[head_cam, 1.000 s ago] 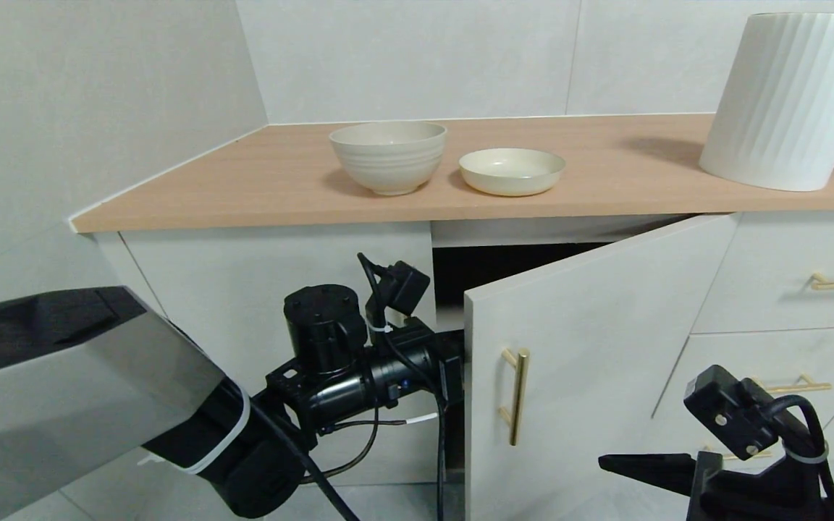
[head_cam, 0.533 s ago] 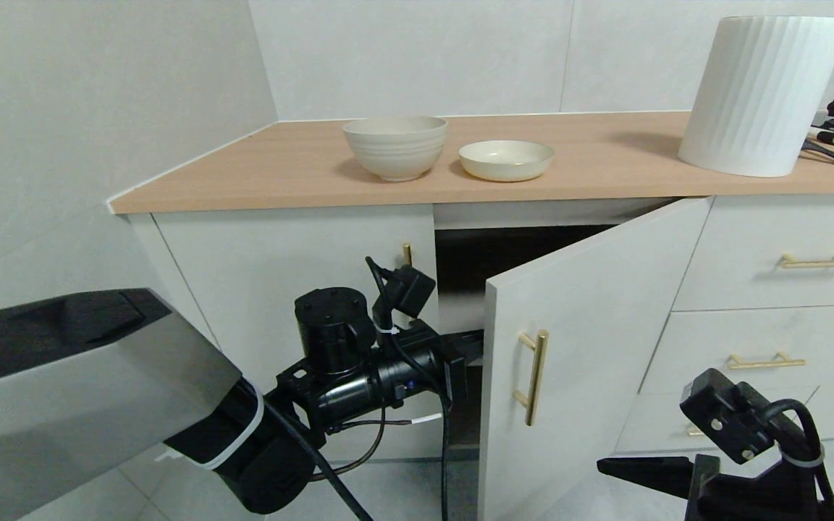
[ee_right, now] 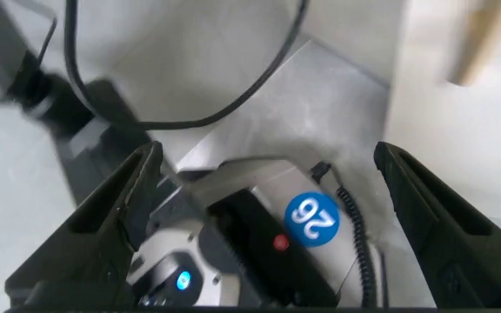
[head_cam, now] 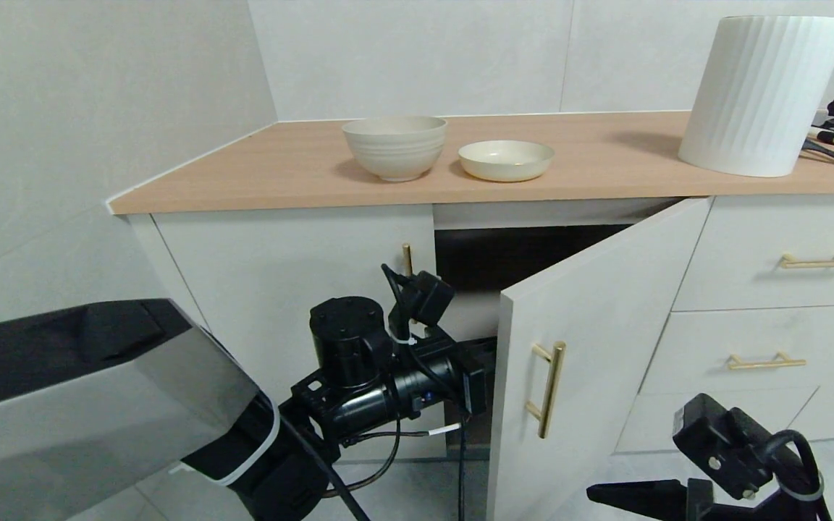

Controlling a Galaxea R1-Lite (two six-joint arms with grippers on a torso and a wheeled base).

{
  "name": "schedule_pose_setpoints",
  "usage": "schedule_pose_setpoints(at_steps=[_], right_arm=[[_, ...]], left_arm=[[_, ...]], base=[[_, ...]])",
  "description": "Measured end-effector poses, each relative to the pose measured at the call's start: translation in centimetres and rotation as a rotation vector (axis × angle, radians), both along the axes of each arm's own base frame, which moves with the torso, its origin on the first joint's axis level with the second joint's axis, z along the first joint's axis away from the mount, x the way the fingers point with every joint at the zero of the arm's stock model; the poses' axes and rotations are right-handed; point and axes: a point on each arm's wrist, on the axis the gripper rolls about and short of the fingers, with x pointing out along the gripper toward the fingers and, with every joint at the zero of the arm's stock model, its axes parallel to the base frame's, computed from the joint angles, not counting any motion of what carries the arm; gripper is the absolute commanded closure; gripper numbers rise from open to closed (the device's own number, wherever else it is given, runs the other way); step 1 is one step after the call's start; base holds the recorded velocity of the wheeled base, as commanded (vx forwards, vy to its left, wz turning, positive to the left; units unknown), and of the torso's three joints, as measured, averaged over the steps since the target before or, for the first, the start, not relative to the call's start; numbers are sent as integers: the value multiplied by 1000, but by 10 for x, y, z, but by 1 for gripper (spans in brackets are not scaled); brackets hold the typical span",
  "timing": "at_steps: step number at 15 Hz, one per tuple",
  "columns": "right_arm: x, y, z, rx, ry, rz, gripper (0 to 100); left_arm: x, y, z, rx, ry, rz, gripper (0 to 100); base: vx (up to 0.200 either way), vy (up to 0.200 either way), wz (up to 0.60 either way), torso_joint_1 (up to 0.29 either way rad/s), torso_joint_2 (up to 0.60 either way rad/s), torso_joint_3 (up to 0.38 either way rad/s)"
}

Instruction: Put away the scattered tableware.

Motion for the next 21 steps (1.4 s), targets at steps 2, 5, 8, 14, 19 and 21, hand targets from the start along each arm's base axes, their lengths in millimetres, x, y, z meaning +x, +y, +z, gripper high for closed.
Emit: schedule_pose_setpoints(at_steps=[2,5,8,14,19,21], right_arm=[[-9,3,-2,-6,3,49,0],[-26,4,-6,-13,6,134,0],[-43,1,-10,-32,-32,235,0],[-50,-4,-17,-70,-56,284,0],[-37,-2,-11,-32,-69,208,0],[-28,-1,-3,24,-89,155,0]], left_arm=[[-11,-9,4,-4,-7,-25,100],[-32,-27,10,-8,-14,-97,100],[-69,-55,15,-5,-11,-214,100],[-89,-66,14,9,1,-257,100],[-50,-23,-9,91,45,-118,100],[-33,-10,-14,104,50,-45,100]], base=[[0,0,0,0,0,0],[0,0,0,0,0,0],[0,0,0,0,0,0],[0,0,0,0,0,0],[0,0,0,0,0,0],[0,0,0,0,0,0]])
